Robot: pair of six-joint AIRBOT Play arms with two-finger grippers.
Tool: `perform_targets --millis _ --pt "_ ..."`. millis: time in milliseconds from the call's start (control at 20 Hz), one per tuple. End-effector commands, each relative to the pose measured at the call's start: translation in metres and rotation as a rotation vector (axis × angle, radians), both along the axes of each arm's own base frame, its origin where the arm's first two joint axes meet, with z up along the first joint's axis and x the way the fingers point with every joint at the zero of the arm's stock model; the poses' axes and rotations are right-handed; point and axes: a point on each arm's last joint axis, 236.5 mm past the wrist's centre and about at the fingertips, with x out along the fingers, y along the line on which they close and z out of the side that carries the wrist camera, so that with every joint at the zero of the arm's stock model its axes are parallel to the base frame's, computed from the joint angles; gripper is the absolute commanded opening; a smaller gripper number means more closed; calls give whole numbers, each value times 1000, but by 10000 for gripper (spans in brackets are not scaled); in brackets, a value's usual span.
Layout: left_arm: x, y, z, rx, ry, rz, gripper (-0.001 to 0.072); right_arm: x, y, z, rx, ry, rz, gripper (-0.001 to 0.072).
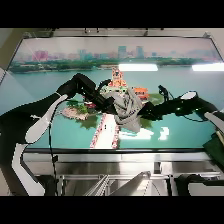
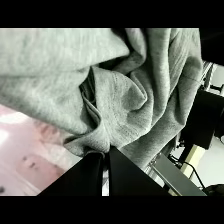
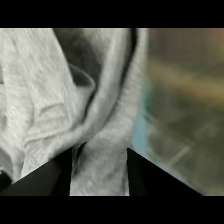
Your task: Fold the shirts.
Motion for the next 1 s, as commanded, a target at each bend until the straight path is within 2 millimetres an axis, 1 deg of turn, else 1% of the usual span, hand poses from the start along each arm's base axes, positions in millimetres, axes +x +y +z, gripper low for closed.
perform_targets --millis 0,50,100,150,200,250,300,350,450,500,550,600,650,700,750,800,900,950 --pt "-4 -4 1 -2 -1 -14 15 8 32 -7 139 9 -23 261" --pt "-4 -4 1 -3 -1 -14 15 7 34 -6 144 -12 -1 114" --pt "-5 -3 5 -10 6 -17 15 6 36 4 161 -50 35 16" --pt "-6 0 16 -30 15 -28 15 6 36 21 190 -93 70 15" --pt "-3 4 36 -59 1 -37 14 8 33 49 225 -149 99 15" --pt "5 13 62 -81 -49 -37 14 13 26 80 251 -216 112 15" --pt "15 23 93 -105 -116 -24 14 19 11 118 261 -305 115 14" --pt "26 37 128 -127 -196 -2 13 26 -9 155 255 -382 92 14" --pt "42 72 208 -148 -359 93 13 33 -62 234 185 -561 16 15" --pt "46 92 249 -156 -460 149 13 32 -87 275 138 -663 -31 15" --pt "45 110 289 -162 -563 198 13 29 -110 316 81 -771 -83 15" --pt "38 125 324 -166 -662 230 14 21 -126 351 29 -862 -126 15" --pt "27 137 357 -168 -758 254 21 10 -134 384 -17 -957 -152 15" --pt "15 145 382 -168 -834 271 22 -3 -133 410 -39 -1033 -163 15" --pt "0 150 403 -168 -903 283 23 -17 -126 432 -46 -1099 -166 15" --pt "-13 153 418 -169 -951 290 23 -29 -117 449 -34 -1151 -165 15" --pt "-39 149 435 -173 -1013 272 23 -56 -90 472 25 -1220 -113 15" --pt "-49 145 440 -183 -1029 262 23 -66 -80 476 33 -1238 -86 15"
